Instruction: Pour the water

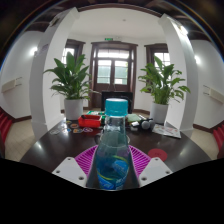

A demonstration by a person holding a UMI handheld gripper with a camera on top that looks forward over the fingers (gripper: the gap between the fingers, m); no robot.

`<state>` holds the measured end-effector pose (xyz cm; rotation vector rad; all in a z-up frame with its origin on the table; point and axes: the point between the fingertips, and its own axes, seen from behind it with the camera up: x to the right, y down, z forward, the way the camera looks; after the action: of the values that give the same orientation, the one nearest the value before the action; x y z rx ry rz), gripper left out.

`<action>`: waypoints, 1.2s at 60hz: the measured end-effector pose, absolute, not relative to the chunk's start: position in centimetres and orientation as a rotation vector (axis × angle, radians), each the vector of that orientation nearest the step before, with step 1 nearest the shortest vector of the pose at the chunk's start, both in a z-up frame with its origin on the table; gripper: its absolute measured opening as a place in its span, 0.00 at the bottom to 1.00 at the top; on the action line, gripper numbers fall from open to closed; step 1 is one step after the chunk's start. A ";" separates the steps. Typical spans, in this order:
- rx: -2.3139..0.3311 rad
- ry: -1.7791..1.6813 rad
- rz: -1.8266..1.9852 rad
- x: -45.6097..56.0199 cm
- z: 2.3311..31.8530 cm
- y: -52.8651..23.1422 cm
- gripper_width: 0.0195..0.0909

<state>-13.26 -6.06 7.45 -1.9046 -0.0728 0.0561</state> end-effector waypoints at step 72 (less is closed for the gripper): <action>-1.145 1.340 1.448 -25.2 15.3 5.4 0.30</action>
<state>-25.23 5.41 15.33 -1.1449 1.3403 1.4481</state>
